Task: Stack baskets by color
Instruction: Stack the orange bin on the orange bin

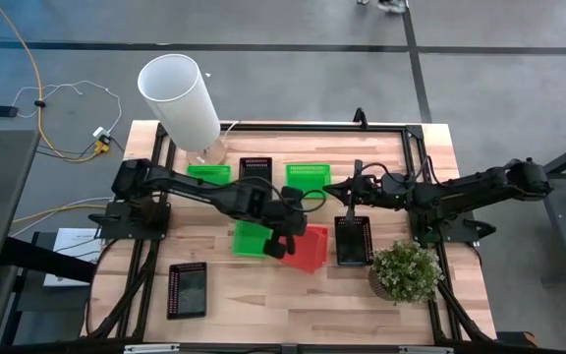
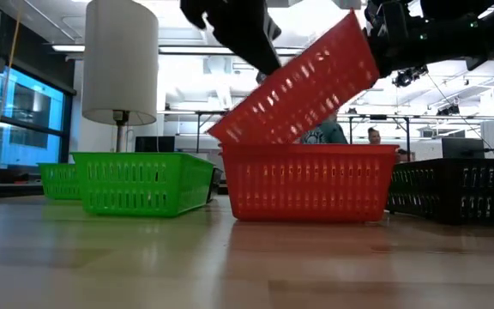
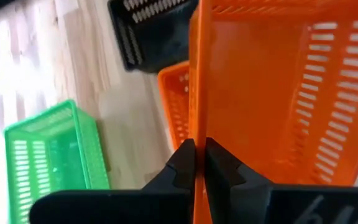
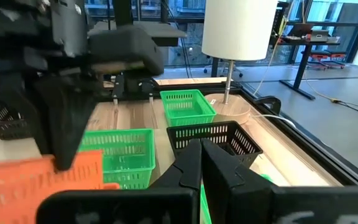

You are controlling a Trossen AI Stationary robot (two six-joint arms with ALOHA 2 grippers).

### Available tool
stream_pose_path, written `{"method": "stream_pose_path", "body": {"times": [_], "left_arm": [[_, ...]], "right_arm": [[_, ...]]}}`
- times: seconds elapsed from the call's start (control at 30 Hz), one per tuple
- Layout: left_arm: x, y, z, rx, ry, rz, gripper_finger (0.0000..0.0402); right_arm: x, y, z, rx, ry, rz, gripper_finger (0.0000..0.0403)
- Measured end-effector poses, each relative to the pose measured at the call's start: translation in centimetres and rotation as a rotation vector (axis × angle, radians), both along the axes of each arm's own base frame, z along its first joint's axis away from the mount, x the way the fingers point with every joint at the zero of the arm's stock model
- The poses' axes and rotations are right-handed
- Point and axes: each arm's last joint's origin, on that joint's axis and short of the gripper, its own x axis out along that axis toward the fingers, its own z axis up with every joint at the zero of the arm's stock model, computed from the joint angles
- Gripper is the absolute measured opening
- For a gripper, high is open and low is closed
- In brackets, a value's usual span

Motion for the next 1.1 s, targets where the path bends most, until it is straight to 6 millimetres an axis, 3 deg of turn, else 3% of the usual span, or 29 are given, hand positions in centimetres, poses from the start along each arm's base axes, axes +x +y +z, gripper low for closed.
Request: {"method": "stream_pose_path", "body": {"times": [0.47, 0.73, 1.1], "left_arm": [[-1.0, 0.2, -0.7, 0.022, 0.122, 0.041, 0.0000], [-1.1, 0.2, -0.7, 0.067, 0.142, -0.032, 0.0004], [-1.2, 0.2, -0.7, 0.093, 0.160, -0.088, 0.0051]], "right_arm": [[0.0, 0.0, -0.2, 0.003, 0.015, -0.001, 0.0000], [0.0, 0.0, -0.2, 0.003, 0.015, -0.001, 0.0000], [0.0, 0.0, -0.2, 0.002, 0.023, -0.001, 0.0000]]}}
